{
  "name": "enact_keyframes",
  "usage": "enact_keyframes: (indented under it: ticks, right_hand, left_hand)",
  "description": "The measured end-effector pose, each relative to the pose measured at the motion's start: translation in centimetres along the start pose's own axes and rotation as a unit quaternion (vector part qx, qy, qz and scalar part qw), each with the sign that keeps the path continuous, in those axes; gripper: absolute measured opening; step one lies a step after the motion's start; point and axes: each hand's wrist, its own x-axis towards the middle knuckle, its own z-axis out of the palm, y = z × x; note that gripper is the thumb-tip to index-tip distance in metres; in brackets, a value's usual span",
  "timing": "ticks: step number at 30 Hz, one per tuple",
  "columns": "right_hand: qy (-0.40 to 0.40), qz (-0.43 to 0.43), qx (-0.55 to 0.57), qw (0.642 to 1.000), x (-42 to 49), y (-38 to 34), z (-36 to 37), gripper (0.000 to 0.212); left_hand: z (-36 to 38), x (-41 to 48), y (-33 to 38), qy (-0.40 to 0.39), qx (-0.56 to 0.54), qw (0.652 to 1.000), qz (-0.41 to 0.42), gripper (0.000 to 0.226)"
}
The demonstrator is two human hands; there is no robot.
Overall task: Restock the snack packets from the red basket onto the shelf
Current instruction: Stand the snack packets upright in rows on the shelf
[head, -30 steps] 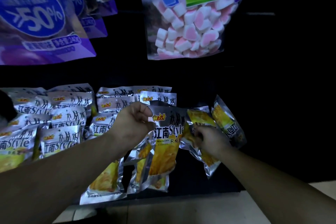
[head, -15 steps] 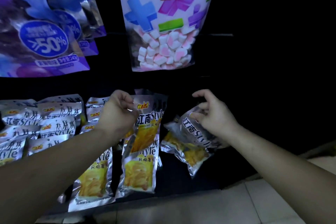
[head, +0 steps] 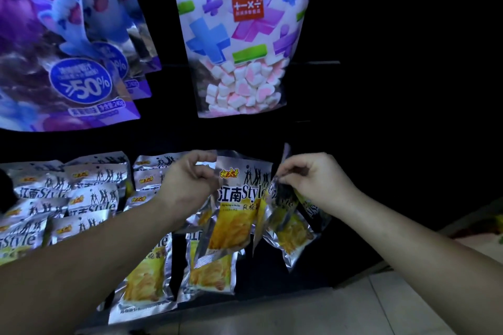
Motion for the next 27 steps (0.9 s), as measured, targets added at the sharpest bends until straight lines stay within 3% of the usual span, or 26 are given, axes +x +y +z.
enact_keyframes:
  ticks: [4, 8, 12, 14, 19, 23, 27]
  right_hand:
    - [-0.046, 0.026, 0.096, 0.994, -0.8, -0.1, -0.3, 0.028]
    - [-0.059, 0.055, 0.171, 0.982, -1.0, -0.8, -1.1, 0.011]
    - [0.025, 0.095, 0.18, 0.979, -0.4, 0.0, -0.3, 0.029]
    - [0.018, 0.103, 0.18, 0.978, -0.3, 0.5, -0.1, 0.042]
    - [-0.024, 0.079, 0.156, 0.984, -1.7, -0.4, -1.8, 0.041]
    - [-0.079, 0.051, 0.2, 0.975, -2.7, -1.3, -3.6, 0.015]
    - [-0.002, 0.046, 0.222, 0.974, -2.5, -1.4, -1.2, 0.016]
  left_hand:
    - [0.6, -0.1, 0.0, -0.001, -0.048, 0.998, -0.032, 0.034]
    - [0.5, 0.3, -0.1, 0.008, -0.058, 0.998, -0.025, 0.033]
    - [-0.4, 0.8, -0.3, 0.036, -0.037, 0.999, -0.012, 0.028]
    - [-0.8, 1.1, -0.7, 0.052, -0.033, 0.998, -0.012, 0.022]
    - [-1.1, 1.2, -0.6, 0.075, -0.053, 0.996, -0.009, 0.019]
    - [-1.1, 0.9, -0.2, 0.027, -0.093, 0.995, -0.033, 0.028]
    - [-0.3, 0.5, 0.6, -0.05, -0.169, 0.984, -0.028, 0.027]
